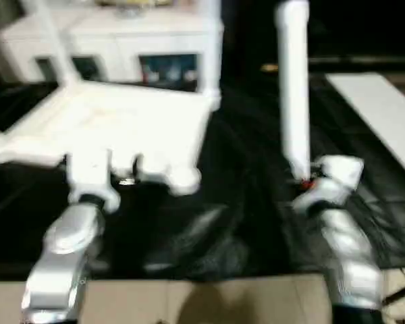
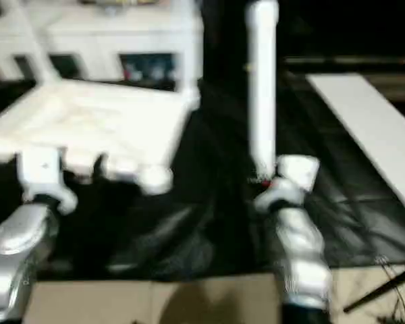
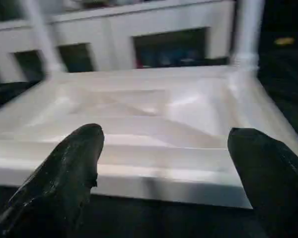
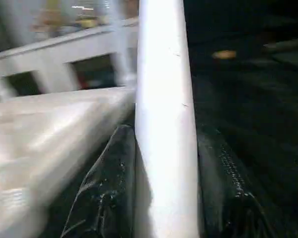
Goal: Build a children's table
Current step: Move to table
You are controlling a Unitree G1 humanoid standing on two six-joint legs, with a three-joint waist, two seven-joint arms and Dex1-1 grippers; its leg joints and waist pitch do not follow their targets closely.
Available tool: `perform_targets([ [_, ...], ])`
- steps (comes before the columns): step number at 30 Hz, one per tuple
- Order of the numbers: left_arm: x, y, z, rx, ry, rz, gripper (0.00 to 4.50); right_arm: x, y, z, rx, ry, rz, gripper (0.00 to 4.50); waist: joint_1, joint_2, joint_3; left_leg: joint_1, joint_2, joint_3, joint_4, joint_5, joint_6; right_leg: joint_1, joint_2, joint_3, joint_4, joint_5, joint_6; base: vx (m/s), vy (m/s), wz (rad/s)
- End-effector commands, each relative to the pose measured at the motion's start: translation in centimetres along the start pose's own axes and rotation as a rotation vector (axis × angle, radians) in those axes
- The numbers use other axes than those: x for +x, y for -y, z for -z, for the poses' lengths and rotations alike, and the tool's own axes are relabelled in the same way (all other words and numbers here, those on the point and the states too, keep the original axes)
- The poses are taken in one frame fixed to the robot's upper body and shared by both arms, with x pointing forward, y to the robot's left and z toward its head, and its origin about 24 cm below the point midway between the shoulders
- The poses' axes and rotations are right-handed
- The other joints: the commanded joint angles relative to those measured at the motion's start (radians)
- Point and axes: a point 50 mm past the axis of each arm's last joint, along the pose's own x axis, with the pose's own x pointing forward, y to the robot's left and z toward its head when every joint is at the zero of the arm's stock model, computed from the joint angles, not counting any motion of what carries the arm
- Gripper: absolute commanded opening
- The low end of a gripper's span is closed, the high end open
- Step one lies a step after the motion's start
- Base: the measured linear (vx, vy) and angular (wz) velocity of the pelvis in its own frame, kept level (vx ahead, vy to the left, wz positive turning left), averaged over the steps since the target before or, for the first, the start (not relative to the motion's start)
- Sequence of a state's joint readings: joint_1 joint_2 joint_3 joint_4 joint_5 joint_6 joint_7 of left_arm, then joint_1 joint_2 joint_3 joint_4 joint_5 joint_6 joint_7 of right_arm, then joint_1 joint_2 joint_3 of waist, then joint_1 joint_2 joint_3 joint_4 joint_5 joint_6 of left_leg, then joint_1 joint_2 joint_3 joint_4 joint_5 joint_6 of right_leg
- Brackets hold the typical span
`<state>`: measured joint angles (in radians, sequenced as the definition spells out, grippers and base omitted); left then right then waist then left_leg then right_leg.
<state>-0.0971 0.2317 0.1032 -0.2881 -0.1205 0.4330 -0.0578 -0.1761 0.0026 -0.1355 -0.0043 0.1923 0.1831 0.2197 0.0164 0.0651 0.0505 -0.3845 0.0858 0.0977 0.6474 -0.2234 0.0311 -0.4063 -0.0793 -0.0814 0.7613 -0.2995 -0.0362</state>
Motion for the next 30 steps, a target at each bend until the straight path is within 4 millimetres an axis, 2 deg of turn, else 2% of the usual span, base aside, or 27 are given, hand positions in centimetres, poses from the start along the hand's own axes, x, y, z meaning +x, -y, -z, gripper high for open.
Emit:
perform_targets([
  [1,0.4,0.7,-0.4,-0.021,0.018,0.008,4.5,0.2,0.6,-1.4,-0.021,0.069,0.019,1.24,-0.007,0.008,-0.044,0.073,0.139,-0.057,-0.161,-0.095,0.384,-0.026,0.008,-0.02,-0.007,-0.063,0.044,-0.105,0.257,-0.1],
  [2,0.5,0.7,-0.7,-0.002,0.034,-0.007,4.5,0.3,0.5,-1.5,-0.02,0.078,0.019,1.24,0.014,-0.025,-0.043,0.047,0.145,-0.051,-0.179,-0.227,0.258,0.009,-0.036,0.027,-0.057,-0.077,0.044,-0.105,0.257,-0.1],
  [3,0.6,0.7,-0.8,0.013,0.045,-0.017,4.5,0.3,0.5,-1.6,-0.019,0.084,0.019,1.24,0.024,-0.058,-0.053,0.028,0.126,-0.03,-0.155,-0.329,0.153,0.027,-0.091,0.078,-0.117,-0.112,0.038,-0.133,0.219,-0.01],
  [4,0.6,0.7,-0.9,0.016,0.044,-0.02,4.5,0.3,0.5,-1.7,-0.017,0.086,0.019,1.24,0.059,-0.061,-0.042,0.021,0.089,-0.015,-0.029,-0.362,0.044,0.014,-0.249,0.179,-0.231,-0.253,-0.022,-0.115,0.216,-0.03],
  [5,0.8,0.7,-0.8,0.017,0.033,-0.035,4.5,0.4,0.3,-1.9,-0.026,0.099,0.008,1.24,0.041,-0.055,-0.039,-0.067,0.035,-0.079,0.113,-0.049,-0.105,0.099,-0.207,0.119,-0.228,-0.377,-0.091,-0.115,0.216,-0.03],
  [6,0.8,0.7,-0.8,0.012,0.028,-0.038,4.5,0.5,0.3,-2.0,-0.031,0.102,0.004,1.24,0.041,-0.055,-0.039,-0.067,0.035,-0.079,0.113,-0.049,-0.105,0.099,-0.207,0.119,-0.228,-0.377,-0.091,-0.078,0.228,-0.32],
  [7,0.9,0.7,-0.8,0.007,0.032,-0.037,4.5,0.5,0.0,-2.3,-0.048,0.116,-0.017,1.24,0.003,0.012,-0.048,0.006,0.141,-0.121,-0.068,-0.18,-0.206,0.046,0.0,0.005,-0.168,-0.21,-0.102,-0.104,0.22,0.04],
  [8,1.0,0.7,-0.9,0.006,0.035,-0.037,4.5,0.5,-0.2,-2.5,-0.055,0.123,-0.026,1.24,0.015,0.033,-0.038,0.035,0.229,-0.167,-0.131,-0.358,-0.214,-0.001,0.018,0.024,-0.1,-0.159,-0.066,-0.104,0.22,0.04],
  [9,1.1,0.7,-0.9,0.003,0.037,-0.039,4.5,0.5,-0.3,-2.7,-0.065,0.133,-0.038,1.24,-0.006,0.055,-0.058,0.033,0.272,-0.173,-0.171,-0.46,-0.271,-0.01,0.021,0.018,-0.008,-0.025,0.008,-0.111,0.15,0.3],
  [10,1.1,0.8,-0.9,0.006,0.036,-0.037,4.5,0.5,-0.5,-2.9,-0.074,0.143,-0.05,1.24,-0.007,0.06,-0.053,0.027,0.264,-0.171,-0.183,-0.401,-0.243,-0.025,0.028,0.01,0.008,-0.018,0.016,-0.084,0.089,0.09],
  [11,1.2,0.8,-0.9,0.007,0.036,-0.035,4.5,0.5,-0.5,-3.1,-0.079,0.149,-0.057,1.24,-0.005,0.054,-0.054,0.028,0.267,-0.169,-0.185,-0.384,-0.218,-0.033,0.028,0.01,0.012,-0.029,0.017,-0.084,0.089,0.09],
  [12,1.2,0.8,-0.9,0.007,0.035,-0.035,4.5,0.5,-0.6,-3.1,-0.08,0.15,-0.059,1.24,0.0,0.057,-0.058,0.031,0.259,-0.162,-0.187,-0.39,-0.194,-0.033,0.031,0.008,0.015,-0.042,0.019,-0.082,0.056,0.04],
  [13,1.4,1.4,-1.1,-0.053,0.041,0.0,4.5,0.7,-0.8,-3.9,-0.082,0.174,-0.102,1.24,0.001,0.046,-0.074,0.057,0.224,-0.155,-0.173,-0.324,-0.083,-0.025,0.024,0.014,-0.02,-0.039,0.007,-0.083,-0.015,-0.04],
  [14,1.4,1.8,-1.2,-0.056,0.044,0.022,4.5,0.8,-1.0,-4.3,-0.078,0.183,-0.128,1.24,0.004,0.044,-0.073,0.054,0.208,-0.144,-0.17,-0.304,-0.041,-0.016,0.021,0.019,-0.036,-0.026,0.004,-0.083,-0.015,-0.04],
  [15,1.5,2.2,-1.4,-0.064,0.046,0.052,4.5,0.9,-1.2,-4.7,-0.071,0.19,-0.162,1.24,0.011,0.019,-0.067,0.038,0.183,-0.12,-0.173,-0.298,0.03,0.007,0.006,0.035,-0.075,0.011,-0.014,-0.09,-0.07,-0.04],
  [16,1.5,2.5,-1.5,-0.063,0.047,0.069,4.5,1.0,-1.3,-5.0,-0.066,0.194,-0.183,1.24,0.021,-0.032,-0.066,0.004,0.126,-0.074,-0.133,-0.317,0.057,0.032,-0.043,0.083,-0.169,0.036,-0.038,-0.089,-0.119,-0.05],
  [17,1.6,2.8,-1.8,-0.108,0.058,0.105,4.5,1.1,-1.6,-5.2,-0.056,0.193,-0.223,1.24,0.063,-0.062,-0.068,-0.048,0.047,0.0,-0.028,-0.129,0.041,0.073,-0.138,0.117,-0.236,0.033,-0.051,-0.089,-0.119,-0.05],
  [18,1.7,3.1,-2.0,-0.142,0.067,0.129,4.5,1.2,-1.8,-5.4,-0.05,0.192,-0.249,1.24,0.063,-0.062,-0.068,-0.048,0.047,0.0,-0.028,-0.129,0.041,0.073,-0.138,0.117,-0.236,0.033,-0.051,-0.086,-0.143,-0.07],
  [19,1.9,3.6,-2.6,-0.278,0.069,0.198,4.5,1.5,-2.3,-5.5,-0.002,0.182,-0.291,1.24,0.084,-0.076,-0.069,-0.04,0.075,-0.001,-0.032,-0.013,0.017,0.066,-0.152,0.136,-0.237,-0.082,0.062,-0.086,-0.113,-0.13],
  [20,2.1,4.3,-3.3,-0.426,0.073,0.282,4.5,1.8,-2.8,-5.5,0.05,0.162,-0.336,1.24,0.092,-0.068,-0.062,-0.045,0.076,0.007,-0.057,0.033,-0.021,0.07,-0.114,0.105,-0.229,-0.172,0.079,-0.086,-0.113,-0.13],
  [21,2.1,4.3,-3.4,-0.438,0.072,0.291,4.5,1.8,-2.8,-5.4,0.055,0.16,-0.342,1.24,0.088,-0.066,-0.059,-0.039,0.09,0.013,-0.081,0.001,-0.051,0.06,-0.087,0.088,-0.226,-0.249,0.052,-0.077,-0.06,-0.19],
  [22,2.2,4.8,-3.7,-0.501,0.068,0.338,4.5,1.9,-3.2,-5.4,0.08,0.146,-0.372,1.24,0.088,-0.057,-0.059,-0.035,0.098,0.013,-0.093,-0.028,-0.067,0.059,-0.075,0.079,-0.223,-0.273,0.032,-0.064,-0.008,-0.17],
  [24,2.6,6.4,-5.0,-0.629,0.075,0.481,4.5,2.3,-4.1,-5.0,0.123,0.106,-0.452,1.24,0.074,-0.052,-0.055,-0.023,0.12,0.016,-0.117,-0.18,-0.119,0.046,-0.051,0.063,-0.214,-0.324,-0.028,-0.032,-0.004,-0.08],
  [25,2.8,6.9,-5.3,-0.645,0.078,0.516,4.5,2.4,-4.4,-4.8,0.134,0.088,-0.48,1.24,0.071,-0.049,-0.057,-0.011,0.131,0.014,-0.121,-0.216,-0.124,0.04,-0.048,0.067,-0.212,-0.26,-0.046,0.0,0.0,0.0],
  [26,3.0,7.6,-5.9,-0.686,0.085,0.564,4.5,2.4,-4.8,-4.5,0.125,0.072,-0.507,1.24,0.07,-0.048,-0.058,-0.008,0.134,0.015,-0.126,-0.224,-0.12,0.041,-0.045,0.066,-0.212,-0.229,-0.054,0.0,0.0,0.0],
  [27,3.1,8.2,-6.3,-0.715,0.085,0.593,4.5,2.4,-5.1,-4.2,0.111,0.055,-0.526,1.24,0.066,-0.06,-0.057,-0.014,0.135,0.02,-0.13,-0.21,-0.116,0.051,-0.049,0.065,-0.211,-0.173,-0.072,0.0,0.0,0.0],
  [30,3.5,9.6,-6.9,-0.777,0.04,0.665,4.5,2.4,-6.1,-3.6,0.066,0.028,-0.579,1.24,0.072,-0.055,-0.062,-0.005,0.138,0.029,-0.132,-0.168,-0.11,0.054,-0.049,0.065,-0.21,-0.059,-0.101,0.0,0.0,0.0],
])
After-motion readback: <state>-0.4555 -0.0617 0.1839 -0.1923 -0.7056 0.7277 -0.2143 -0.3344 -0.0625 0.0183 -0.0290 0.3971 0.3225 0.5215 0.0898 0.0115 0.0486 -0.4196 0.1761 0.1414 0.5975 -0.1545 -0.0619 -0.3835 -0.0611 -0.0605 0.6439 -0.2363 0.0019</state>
